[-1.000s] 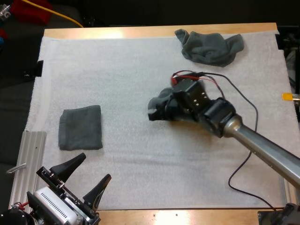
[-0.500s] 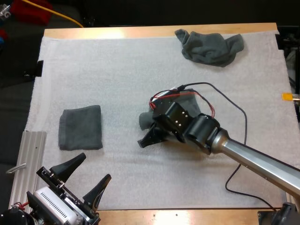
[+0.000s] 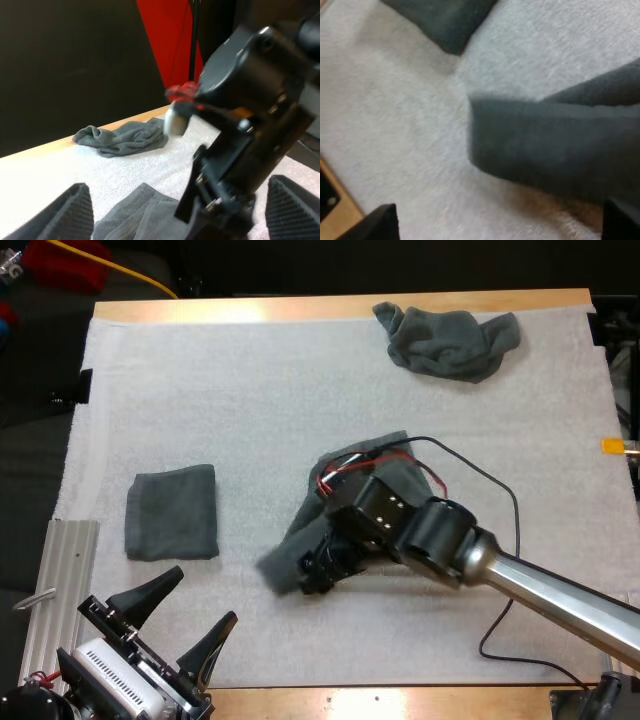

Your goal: Pick towel from pile, fold and stack

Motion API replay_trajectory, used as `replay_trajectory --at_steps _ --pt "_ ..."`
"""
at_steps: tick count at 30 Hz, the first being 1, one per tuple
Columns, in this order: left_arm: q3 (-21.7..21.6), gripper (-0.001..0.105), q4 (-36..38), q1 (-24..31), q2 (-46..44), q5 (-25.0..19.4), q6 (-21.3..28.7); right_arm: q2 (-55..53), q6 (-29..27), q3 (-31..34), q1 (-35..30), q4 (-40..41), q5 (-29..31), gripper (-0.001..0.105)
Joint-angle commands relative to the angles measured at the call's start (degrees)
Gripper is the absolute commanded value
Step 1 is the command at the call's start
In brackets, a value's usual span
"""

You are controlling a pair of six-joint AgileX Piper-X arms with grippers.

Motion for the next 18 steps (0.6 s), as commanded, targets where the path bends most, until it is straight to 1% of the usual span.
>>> replay_trajectory --at_steps 1,3,9,18 --pt "-0.4 0.069 -0.3 -0.3 0.1 0.4 -0.5 -2.0 -1.2 -0.4 0.2 1.2 -0.5 0.078" --pt "-0.4 0.069 -0.3 -0.3 0.1 0.4 -0.5 -4.3 -1.6 -0.4 0.2 2.1 1.4 0.078" --pt "-0.4 0.069 -0.3 -0.3 0.1 0.4 -0.5 -9.4 -2.0 -0.4 0.2 4.5 11.0 0.078" --pt "-0.4 0.069 -0.3 -0.3 0.1 0.4 -0.5 -12.2 -2.0 -0.4 0.0 8.1 16.5 0.078"
